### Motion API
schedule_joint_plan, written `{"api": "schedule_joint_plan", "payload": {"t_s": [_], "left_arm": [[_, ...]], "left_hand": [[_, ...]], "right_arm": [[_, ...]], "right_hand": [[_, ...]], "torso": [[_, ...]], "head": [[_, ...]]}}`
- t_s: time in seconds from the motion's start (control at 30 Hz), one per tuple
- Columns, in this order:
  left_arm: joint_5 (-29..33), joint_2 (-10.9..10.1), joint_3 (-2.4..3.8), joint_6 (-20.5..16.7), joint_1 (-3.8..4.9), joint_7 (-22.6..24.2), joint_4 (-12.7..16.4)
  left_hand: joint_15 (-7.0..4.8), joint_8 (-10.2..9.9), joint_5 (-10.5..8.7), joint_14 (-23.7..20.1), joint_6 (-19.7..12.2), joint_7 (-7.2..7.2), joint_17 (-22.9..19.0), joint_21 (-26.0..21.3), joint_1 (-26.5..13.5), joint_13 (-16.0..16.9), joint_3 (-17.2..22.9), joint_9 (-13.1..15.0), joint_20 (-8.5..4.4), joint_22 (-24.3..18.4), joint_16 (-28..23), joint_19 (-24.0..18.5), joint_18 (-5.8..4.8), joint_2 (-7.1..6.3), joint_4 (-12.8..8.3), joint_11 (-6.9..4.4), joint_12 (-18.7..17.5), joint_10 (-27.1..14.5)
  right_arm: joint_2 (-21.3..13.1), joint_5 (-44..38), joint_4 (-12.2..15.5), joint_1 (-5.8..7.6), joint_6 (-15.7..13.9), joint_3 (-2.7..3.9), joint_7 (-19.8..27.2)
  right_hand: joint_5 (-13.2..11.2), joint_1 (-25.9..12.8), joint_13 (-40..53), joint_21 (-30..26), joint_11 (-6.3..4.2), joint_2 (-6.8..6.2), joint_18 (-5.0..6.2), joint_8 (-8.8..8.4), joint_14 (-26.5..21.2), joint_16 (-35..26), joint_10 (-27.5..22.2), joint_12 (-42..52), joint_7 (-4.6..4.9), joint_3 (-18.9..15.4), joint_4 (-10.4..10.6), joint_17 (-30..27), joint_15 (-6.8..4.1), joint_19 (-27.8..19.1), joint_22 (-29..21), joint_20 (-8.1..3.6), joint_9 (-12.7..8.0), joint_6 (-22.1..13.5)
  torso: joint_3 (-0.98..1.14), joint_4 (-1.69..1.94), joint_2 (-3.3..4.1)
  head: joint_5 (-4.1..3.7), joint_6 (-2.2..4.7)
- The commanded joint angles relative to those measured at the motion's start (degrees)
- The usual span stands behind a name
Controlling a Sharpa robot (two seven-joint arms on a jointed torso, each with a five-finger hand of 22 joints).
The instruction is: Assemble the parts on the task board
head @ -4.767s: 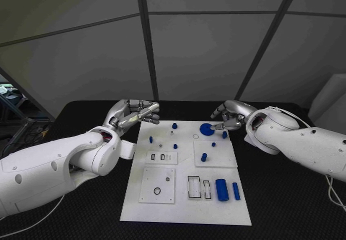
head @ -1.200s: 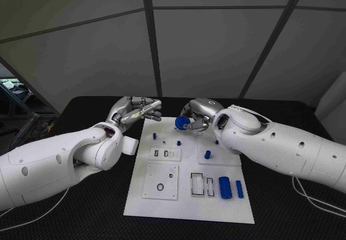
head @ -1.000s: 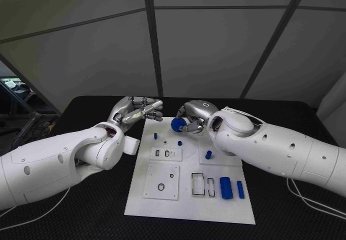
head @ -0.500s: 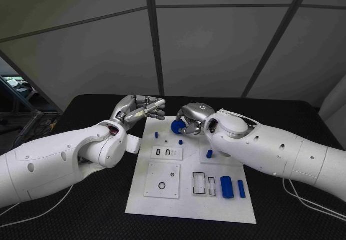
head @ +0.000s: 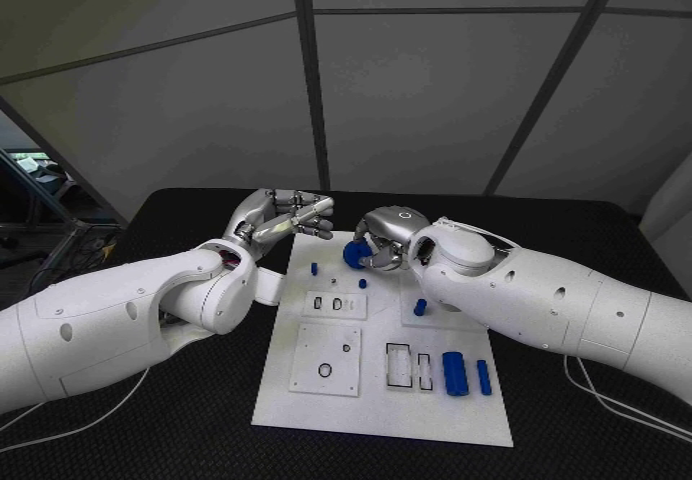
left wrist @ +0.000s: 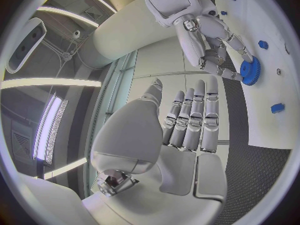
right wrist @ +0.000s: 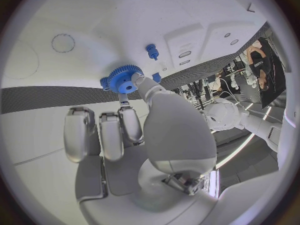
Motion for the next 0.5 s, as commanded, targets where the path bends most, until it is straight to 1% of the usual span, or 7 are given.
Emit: {"api": "schedule_joint_plan", "payload": {"t_s": [0.03, 0.1, 0.2, 0.27, 0.33, 0.4, 0.5], "left_arm": [[-0.1, 0.0, 0.03, 0.5, 0.09, 0.2, 0.0], [-0.1, 0.0, 0.03, 0.5, 0.09, 0.2, 0.0], [-0.1, 0.0, 0.03, 0.6, 0.09, 0.2, 0.0], [-0.1, 0.0, 0.03, 0.6, 0.09, 0.2, 0.0], [-0.1, 0.1, 0.03, 0.5, 0.09, 0.2, 0.0], [-0.1, 0.0, 0.03, 0.5, 0.09, 0.2, 0.0], [-0.1, 0.0, 0.03, 0.5, 0.09, 0.2, 0.0]], "left_hand": [[0.08, -0.4, -0.03, -0.5, 0.1, 0.21, 0.1, 0.3, -0.1, -0.1, -0.1, 0.0, -0.04, 0.1, -0.2, -0.3, -0.82, 0.18, -0.3, -0.18, -0.1, -0.1], [0.08, -0.4, -0.03, -0.5, 0.1, 0.21, 0.1, 0.3, -0.1, -0.1, -0.1, 0.0, -0.04, 0.1, -0.2, -0.3, -0.82, 0.18, -0.3, -0.18, -0.1, -0.1], [0.08, -0.4, -0.03, -0.5, 0.1, 0.21, 0.1, 0.3, -0.1, -0.1, -0.1, 0.0, -0.04, 0.1, -0.2, -0.3, -0.82, 0.18, -0.3, -0.18, -0.1, -0.1], [0.08, -0.4, -0.03, -0.5, 0.1, 0.22, 0.1, 0.3, -0.1, -0.1, -0.1, 0.0, -0.04, 0.1, -0.2, -0.3, -0.82, 0.19, -0.3, -0.17, -0.1, -0.1], [0.09, -0.4, -0.04, -0.5, 0.1, 0.23, 0.1, 0.3, -0.1, -0.1, -0.1, 0.0, -0.03, 0.1, -0.2, -0.4, -0.83, 0.21, -0.3, -0.17, 0.0, -0.1], [0.09, -0.4, -0.04, -0.5, 0.1, 0.23, 0.1, 0.3, -0.1, -0.1, -0.1, 0.0, -0.03, 0.1, -0.2, -0.4, -0.83, 0.21, -0.3, -0.17, 0.0, -0.1], [0.09, -0.4, -0.04, -0.5, 0.1, 0.23, 0.1, 0.3, -0.1, -0.1, -0.1, 0.0, -0.03, 0.1, -0.2, -0.4, -0.83, 0.21, -0.3, -0.17, 0.0, -0.1]], "right_arm": [[0.2, -0.4, -0.5, 0.00, 1.3, -0.31, 0.8], [0.3, -0.3, -0.6, 0.00, 1.4, -0.46, 1.1], [0.4, -0.2, -0.7, 0.00, 1.5, -0.60, 1.3], [0.5, -0.2, -0.9, 0.00, 1.4, -0.66, 1.3], [0.6, -0.1, -1.0, 0.00, 1.5, -0.70, 1.4], [0.6, -0.1, -1.1, 0.00, 1.5, -0.72, 1.4], [0.7, 0.1, -1.2, 0.00, 1.7, -0.74, 1.5]], "right_hand": [[-0.5, -0.8, -0.1, 0.1, 0.36, 0.02, -1.12, -0.29, 4.0, 0.2, -0.3, -0.2, -0.65, 0.5, 0.0, 6.7, 0.08, 0.3, 4.4, 0.19, -0.2, 0.8], [-0.6, -1.0, -0.1, 0.1, 0.42, -0.10, -1.13, -0.45, 4.0, 0.2, -0.3, -0.2, -0.58, 0.5, 0.0, 6.6, 0.13, 0.3, 4.4, 0.24, -0.3, 0.7], [-0.7, -1.2, -0.2, 0.0, 0.50, -0.25, -1.10, -0.74, 4.0, 0.2, -0.4, -0.3, -0.48, 0.6, 0.0, 6.6, 0.21, 0.2, 4.3, 0.31, -0.4, 0.5], [-0.9, -1.4, -0.3, 0.0, 0.63, -0.44, -1.10, -1.13, 4.0, 0.1, -0.6, -0.5, -0.33, 0.6, 0.1, 6.6, 0.31, 0.2, 4.3, 0.39, -0.5, 0.0], [-1.9, -2.0, -1.0, 0.0, 0.94, -0.81, -1.08, -2.04, 4.0, 0.1, -1.1, -1.2, 0.01, 0.6, 0.2, 6.5, 0.56, 0.1, 4.2, 0.60, -0.9, -1.1], [-2.4, -2.3, -1.4, -0.1, 1.09, -0.98, -1.07, -2.54, 4.0, 0.1, -1.4, -1.6, 0.16, 0.6, 0.3, 6.4, 0.70, 0.0, 4.2, 0.73, -1.0, -1.7], [-3.4, -3.2, -2.1, -0.1, 1.45, -1.52, -1.05, -3.99, 3.9, 0.0, -1.9, -2.3, 0.52, 0.1, 0.7, 6.4, 1.03, 0.0, 4.1, 1.04, -1.5, -3.4]], "torso": [[0.00, -0.01, -0.02], [0.00, -0.01, 0.01], [0.00, -0.02, 0.07], [0.01, 0.03, 0.02], [0.00, 0.02, -0.01], [0.01, 0.01, 0.00], [0.02, -0.01, -0.01]], "head": [[-0.01, -0.09], [-0.06, -0.33], [-0.05, -0.37], [-0.10, -0.43], [-0.13, -0.44], [-0.17, -0.46], [-0.21, -0.51]]}}
